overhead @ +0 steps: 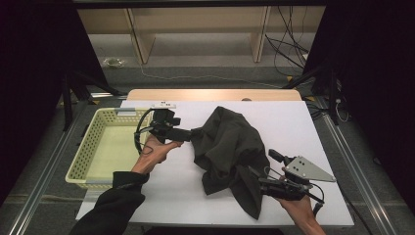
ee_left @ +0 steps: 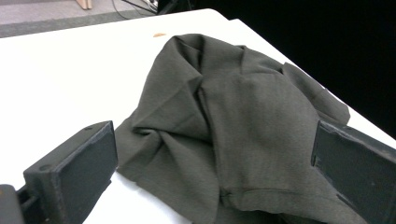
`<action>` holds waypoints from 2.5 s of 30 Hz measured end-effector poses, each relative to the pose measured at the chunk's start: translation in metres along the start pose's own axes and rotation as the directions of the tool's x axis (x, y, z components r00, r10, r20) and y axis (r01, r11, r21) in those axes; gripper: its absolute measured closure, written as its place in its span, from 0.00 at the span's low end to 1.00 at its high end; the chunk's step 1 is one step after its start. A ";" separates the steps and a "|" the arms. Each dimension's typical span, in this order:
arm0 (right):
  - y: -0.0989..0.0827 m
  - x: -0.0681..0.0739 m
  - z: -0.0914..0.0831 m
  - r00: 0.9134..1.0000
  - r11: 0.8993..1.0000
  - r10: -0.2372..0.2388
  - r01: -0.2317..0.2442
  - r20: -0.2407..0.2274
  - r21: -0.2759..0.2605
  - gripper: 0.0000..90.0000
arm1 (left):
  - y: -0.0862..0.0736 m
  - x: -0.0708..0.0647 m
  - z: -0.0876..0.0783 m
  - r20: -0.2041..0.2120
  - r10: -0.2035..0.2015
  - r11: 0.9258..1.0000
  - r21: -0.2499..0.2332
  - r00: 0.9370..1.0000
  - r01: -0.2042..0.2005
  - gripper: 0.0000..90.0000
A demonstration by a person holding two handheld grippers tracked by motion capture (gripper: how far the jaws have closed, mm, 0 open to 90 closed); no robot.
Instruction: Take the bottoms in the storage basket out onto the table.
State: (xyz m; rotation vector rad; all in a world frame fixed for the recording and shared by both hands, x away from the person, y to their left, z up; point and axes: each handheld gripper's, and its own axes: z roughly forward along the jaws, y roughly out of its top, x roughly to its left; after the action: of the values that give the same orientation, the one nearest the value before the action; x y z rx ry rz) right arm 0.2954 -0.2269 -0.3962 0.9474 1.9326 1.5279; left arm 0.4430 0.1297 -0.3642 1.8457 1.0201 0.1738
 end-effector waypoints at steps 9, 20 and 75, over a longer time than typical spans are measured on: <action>0.000 0.000 0.001 1.000 1.000 -0.003 0.003 -0.001 -0.003 0.18 | 0.000 0.017 -0.018 -0.090 -0.037 0.998 -0.058 0.995 0.032 0.00; -0.001 0.001 0.001 1.000 1.000 -0.003 0.003 -0.001 -0.006 0.18 | -0.005 0.049 -0.048 -0.163 -0.074 0.994 -0.085 0.984 0.061 0.02; -0.001 0.001 0.001 1.000 1.000 -0.007 0.007 -0.003 0.001 0.18 | -0.035 0.126 -0.133 -0.437 -0.222 0.975 -0.093 0.872 0.202 0.02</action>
State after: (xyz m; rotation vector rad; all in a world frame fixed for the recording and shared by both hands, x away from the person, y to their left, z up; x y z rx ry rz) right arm 0.2951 -0.2253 -0.3973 0.9387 1.9363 1.5257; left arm 0.4335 0.3159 -0.3630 1.6715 1.5159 0.5009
